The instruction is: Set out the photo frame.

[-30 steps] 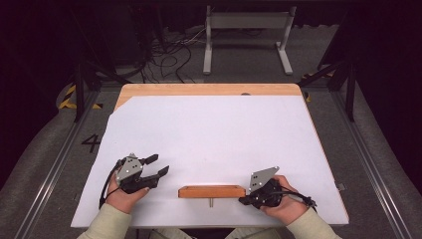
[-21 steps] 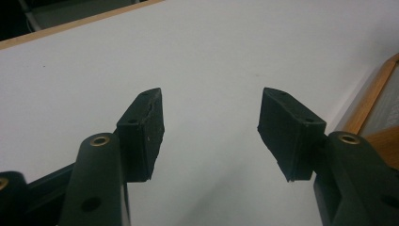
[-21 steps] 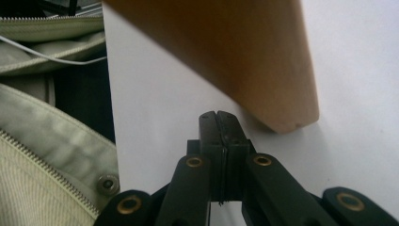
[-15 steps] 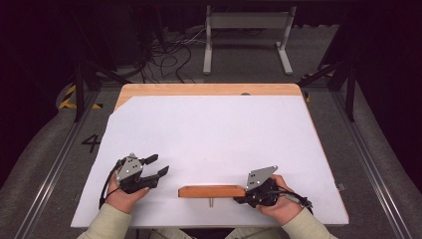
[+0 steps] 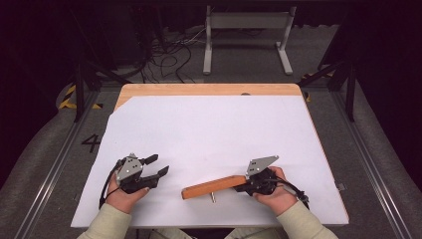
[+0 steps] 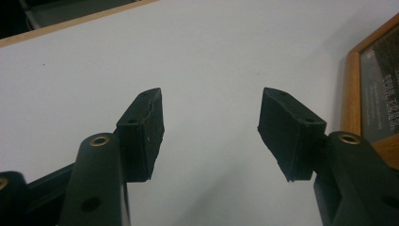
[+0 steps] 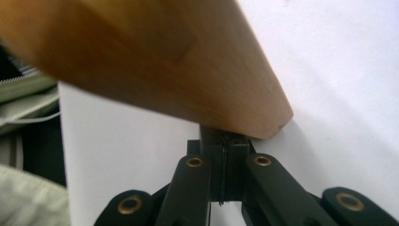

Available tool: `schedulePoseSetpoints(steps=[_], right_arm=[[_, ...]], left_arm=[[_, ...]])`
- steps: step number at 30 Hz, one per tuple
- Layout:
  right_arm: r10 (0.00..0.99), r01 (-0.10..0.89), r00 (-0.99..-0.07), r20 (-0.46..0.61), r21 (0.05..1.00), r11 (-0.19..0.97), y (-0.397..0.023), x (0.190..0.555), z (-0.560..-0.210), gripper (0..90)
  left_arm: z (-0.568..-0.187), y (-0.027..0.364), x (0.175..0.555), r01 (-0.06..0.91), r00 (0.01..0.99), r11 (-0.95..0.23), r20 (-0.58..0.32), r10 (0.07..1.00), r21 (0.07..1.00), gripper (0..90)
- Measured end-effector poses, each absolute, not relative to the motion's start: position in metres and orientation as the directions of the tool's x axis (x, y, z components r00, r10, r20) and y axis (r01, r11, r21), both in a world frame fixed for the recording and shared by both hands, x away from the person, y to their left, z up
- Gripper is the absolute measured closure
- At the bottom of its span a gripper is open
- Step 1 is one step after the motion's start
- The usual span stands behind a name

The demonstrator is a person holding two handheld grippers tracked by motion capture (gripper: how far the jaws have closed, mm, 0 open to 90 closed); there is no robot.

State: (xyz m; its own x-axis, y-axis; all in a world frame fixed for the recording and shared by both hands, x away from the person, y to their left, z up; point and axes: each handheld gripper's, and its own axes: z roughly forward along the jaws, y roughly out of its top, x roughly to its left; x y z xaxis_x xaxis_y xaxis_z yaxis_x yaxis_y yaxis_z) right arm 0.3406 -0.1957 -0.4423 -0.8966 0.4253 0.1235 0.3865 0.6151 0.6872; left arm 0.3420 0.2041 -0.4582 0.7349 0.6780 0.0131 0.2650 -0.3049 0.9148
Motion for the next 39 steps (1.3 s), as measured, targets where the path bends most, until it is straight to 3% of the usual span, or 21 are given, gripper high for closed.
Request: schedulePoseSetpoints(steps=[26,39], right_arm=[[0.539,0.473,-0.833,0.124,0.665,0.578,-0.163,0.395,-0.432,90.0],[0.513,0.461,-0.849,0.125,0.648,0.606,-0.132,0.427,-0.426,90.0]], left_arm=[[-0.459,0.203,0.342,0.265,0.74,-0.315,0.017,0.673,0.911,41.5],[-0.459,0.205,0.342,0.267,0.738,-0.311,0.014,0.674,0.912,41.8]])
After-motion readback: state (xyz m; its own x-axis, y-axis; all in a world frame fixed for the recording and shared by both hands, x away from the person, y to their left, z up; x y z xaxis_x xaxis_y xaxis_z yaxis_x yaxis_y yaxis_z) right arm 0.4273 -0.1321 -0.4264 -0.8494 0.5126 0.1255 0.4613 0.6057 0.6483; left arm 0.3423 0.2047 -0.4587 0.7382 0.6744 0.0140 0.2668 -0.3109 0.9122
